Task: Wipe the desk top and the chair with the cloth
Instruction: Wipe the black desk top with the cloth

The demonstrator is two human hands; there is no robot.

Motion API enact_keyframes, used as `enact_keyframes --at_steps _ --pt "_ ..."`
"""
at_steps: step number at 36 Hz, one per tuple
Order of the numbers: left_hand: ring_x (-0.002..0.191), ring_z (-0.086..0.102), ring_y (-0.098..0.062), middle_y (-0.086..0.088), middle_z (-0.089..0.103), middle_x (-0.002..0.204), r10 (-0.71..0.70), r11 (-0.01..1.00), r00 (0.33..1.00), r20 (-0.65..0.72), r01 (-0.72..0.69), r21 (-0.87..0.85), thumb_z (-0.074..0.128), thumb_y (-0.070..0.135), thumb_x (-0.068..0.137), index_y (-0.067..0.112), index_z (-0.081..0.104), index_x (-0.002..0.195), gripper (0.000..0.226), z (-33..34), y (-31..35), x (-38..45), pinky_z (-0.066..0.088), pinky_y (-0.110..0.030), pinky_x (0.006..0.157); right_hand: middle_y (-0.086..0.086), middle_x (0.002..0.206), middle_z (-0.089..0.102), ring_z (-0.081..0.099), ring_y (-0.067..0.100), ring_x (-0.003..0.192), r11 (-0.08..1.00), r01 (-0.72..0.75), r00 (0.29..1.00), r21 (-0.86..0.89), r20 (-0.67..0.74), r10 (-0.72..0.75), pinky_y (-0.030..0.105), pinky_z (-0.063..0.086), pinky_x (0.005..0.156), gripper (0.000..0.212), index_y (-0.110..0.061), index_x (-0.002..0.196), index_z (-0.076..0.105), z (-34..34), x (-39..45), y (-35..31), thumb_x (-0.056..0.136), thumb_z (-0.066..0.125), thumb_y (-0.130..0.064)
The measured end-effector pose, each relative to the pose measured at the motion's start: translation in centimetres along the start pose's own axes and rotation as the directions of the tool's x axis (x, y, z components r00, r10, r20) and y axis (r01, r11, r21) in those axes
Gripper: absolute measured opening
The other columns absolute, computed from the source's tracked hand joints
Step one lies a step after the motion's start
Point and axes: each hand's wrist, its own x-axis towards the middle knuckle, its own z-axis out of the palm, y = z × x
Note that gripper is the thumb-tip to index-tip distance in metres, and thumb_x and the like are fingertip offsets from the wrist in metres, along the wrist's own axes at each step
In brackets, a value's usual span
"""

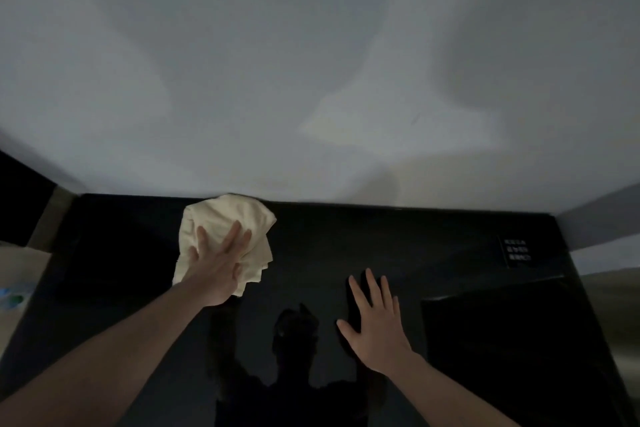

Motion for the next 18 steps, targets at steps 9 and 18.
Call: enact_keyframes --at_steps 9,18 --pt "0.141 -0.029 -0.058 0.015 -0.037 0.159 -0.048 0.997 0.999 0.018 0.049 -0.064 0.025 0.038 0.107 0.042 -0.032 0.150 0.072 0.6 11.7 1.8 0.005 -0.069 0.118 -0.002 0.167 -0.022 -0.020 0.029 0.153 1.000 0.007 0.999 0.006 -0.043 -0.007 0.053 -0.001 0.125 0.083 -0.037 0.160 -0.007 -3.5 -0.1 10.9 0.099 0.042 -0.063" --pt "0.139 -0.035 -0.056 0.017 -0.034 0.160 0.044 0.999 0.994 0.101 -0.041 -0.033 0.039 0.025 0.103 0.041 -0.026 0.153 0.084 0.7 21.5 2.6 0.000 -0.070 0.116 -0.003 0.167 -0.022 -0.017 0.031 0.154 0.996 -0.091 0.996 -0.008 0.012 0.091 0.056 0.005 0.124 0.085 -0.036 0.160 -0.008 -4.1 -1.2 18.3 0.097 0.041 -0.065"
